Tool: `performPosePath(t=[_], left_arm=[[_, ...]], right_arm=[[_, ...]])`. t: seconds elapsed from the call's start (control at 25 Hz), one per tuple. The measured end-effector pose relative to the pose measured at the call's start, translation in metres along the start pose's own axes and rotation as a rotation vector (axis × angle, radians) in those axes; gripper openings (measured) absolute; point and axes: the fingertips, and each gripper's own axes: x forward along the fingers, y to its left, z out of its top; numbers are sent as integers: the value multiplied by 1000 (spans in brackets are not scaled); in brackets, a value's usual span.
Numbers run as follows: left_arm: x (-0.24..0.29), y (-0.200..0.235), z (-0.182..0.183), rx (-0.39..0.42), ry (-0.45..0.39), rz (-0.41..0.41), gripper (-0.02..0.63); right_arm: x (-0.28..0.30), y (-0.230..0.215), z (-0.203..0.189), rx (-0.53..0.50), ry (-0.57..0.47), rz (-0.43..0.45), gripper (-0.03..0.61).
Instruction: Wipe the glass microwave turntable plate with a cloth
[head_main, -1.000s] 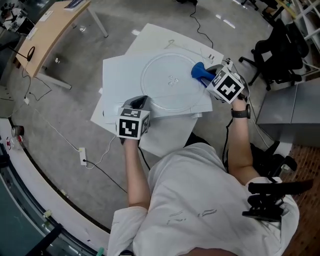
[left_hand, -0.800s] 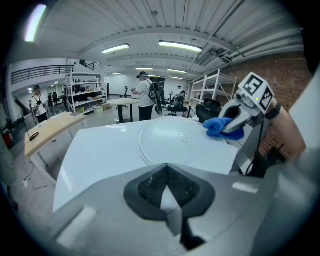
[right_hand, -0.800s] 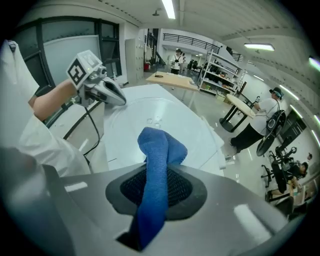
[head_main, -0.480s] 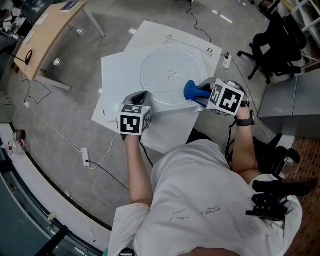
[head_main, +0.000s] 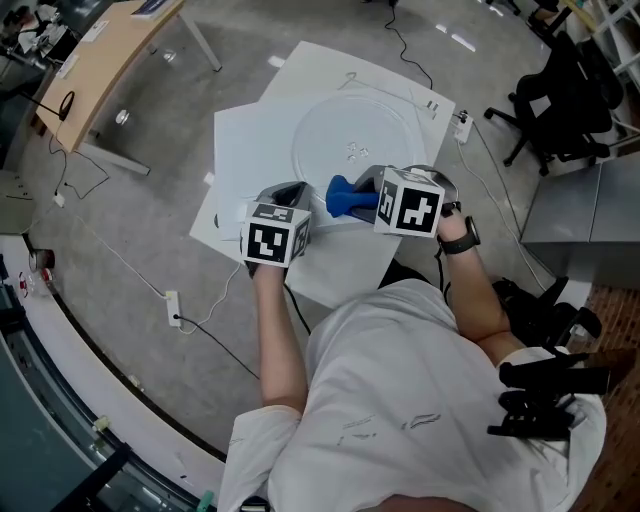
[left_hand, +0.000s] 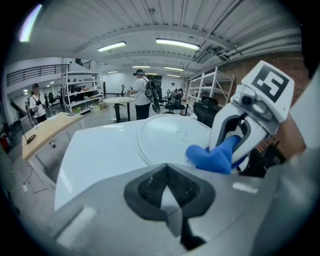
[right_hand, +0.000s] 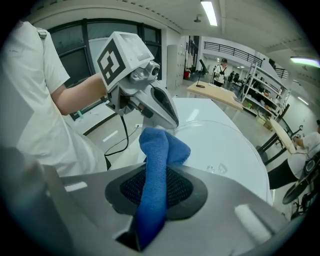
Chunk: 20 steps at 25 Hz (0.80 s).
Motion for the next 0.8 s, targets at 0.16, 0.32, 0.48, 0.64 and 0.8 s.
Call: performPosePath(t=[0.16,0.32,0.48,0.64,0.8], left_arm=[[-4,-4,3,8,17,-11,3],[1,-6,2,-6,11,-17,3],[1,-3,1,-5,23,-13,3],[2,1,3,2,27,7,3],[3,0,1,2,38,15,3]], right_arm=[[9,-11,17,-10,-32,-8,75],[15,-30,30,11,-86,-73,75],[22,-47,42,28,-143,-117,75],[28,-61,53,15,-154,-117,75],[36,-74,56,-34,-104,-114,75]])
